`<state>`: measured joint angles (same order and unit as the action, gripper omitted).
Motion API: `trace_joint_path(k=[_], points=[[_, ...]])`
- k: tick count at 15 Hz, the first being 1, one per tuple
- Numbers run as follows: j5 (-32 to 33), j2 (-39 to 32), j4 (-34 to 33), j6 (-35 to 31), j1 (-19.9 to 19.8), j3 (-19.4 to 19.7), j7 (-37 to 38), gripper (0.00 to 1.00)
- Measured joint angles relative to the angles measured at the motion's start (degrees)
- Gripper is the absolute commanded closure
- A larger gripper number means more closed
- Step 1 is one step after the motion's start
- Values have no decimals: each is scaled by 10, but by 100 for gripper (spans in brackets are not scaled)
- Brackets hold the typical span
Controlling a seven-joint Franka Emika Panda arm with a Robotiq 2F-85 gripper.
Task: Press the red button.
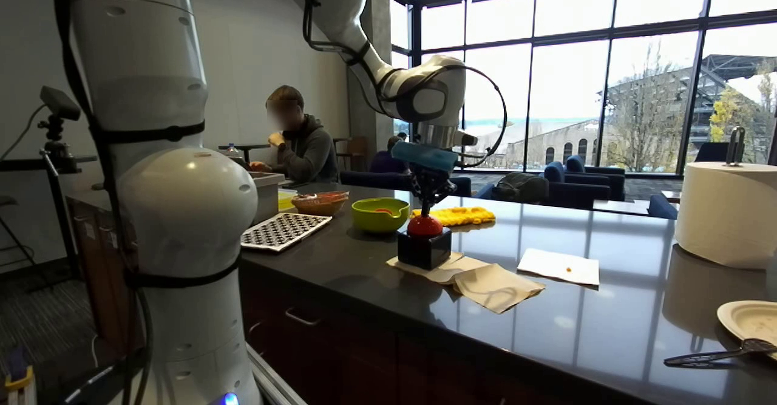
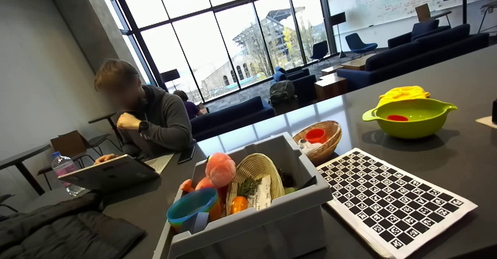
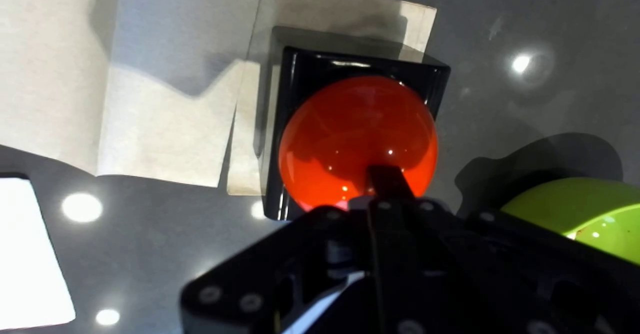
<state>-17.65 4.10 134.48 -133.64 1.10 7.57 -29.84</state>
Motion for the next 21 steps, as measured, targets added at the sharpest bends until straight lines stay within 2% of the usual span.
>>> trace_joint_path(k=[21], points=[[0,-8,-8,10,-6,-4,5,100]])
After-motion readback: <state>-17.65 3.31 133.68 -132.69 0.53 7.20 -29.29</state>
